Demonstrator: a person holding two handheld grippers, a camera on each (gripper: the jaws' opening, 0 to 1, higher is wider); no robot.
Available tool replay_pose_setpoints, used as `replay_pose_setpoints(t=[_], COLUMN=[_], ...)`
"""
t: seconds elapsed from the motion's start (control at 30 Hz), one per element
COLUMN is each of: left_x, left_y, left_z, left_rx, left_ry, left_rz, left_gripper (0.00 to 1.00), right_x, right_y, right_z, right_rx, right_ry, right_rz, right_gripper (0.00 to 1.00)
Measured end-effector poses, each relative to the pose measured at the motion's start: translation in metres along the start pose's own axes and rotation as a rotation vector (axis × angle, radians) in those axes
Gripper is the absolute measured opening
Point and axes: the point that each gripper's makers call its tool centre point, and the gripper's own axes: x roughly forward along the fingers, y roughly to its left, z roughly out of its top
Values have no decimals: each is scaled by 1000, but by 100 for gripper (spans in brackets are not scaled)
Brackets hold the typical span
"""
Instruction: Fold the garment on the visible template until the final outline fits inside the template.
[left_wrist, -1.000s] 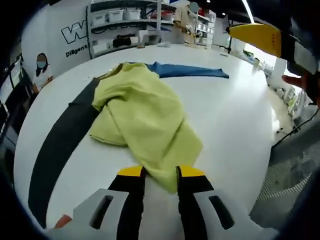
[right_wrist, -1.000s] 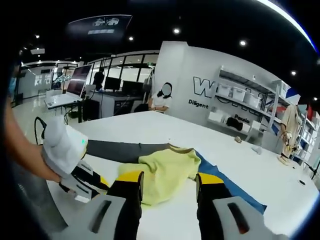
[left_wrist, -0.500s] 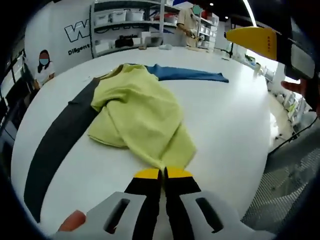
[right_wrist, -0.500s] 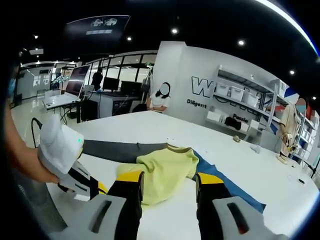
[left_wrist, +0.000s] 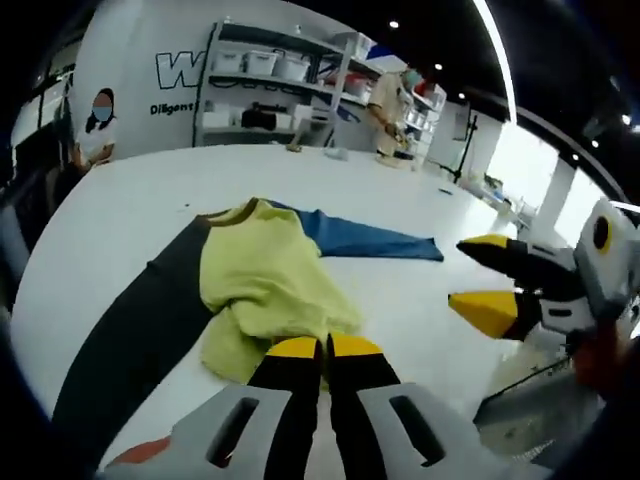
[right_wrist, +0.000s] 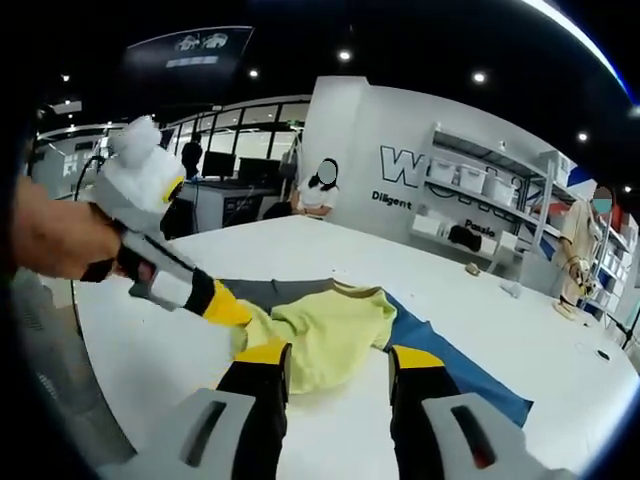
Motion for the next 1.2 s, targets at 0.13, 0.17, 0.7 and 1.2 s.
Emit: replay_pose_setpoints(t=[0.13,0.17,0.7,1.2], left_x=[7,9,30,23], left_y=[11,14,111,201], left_z=[43,50,142,123], left_rx=[-57,-63,-235,-204], left_ry=[-49,-55,-216,-273], left_rz=[-18,-18,47,215], left_gripper=[0,0,0,0], right_x=[-1,-1,3,28], right_y=[-2,-3,-4,22], right_z=[-4,-5,-16,-5], right_rx=[4,5,6,-90], right_ry=[13,17,66,93], right_rz=[-2,-2,-3,91], right_gripper=[36,36,35,32])
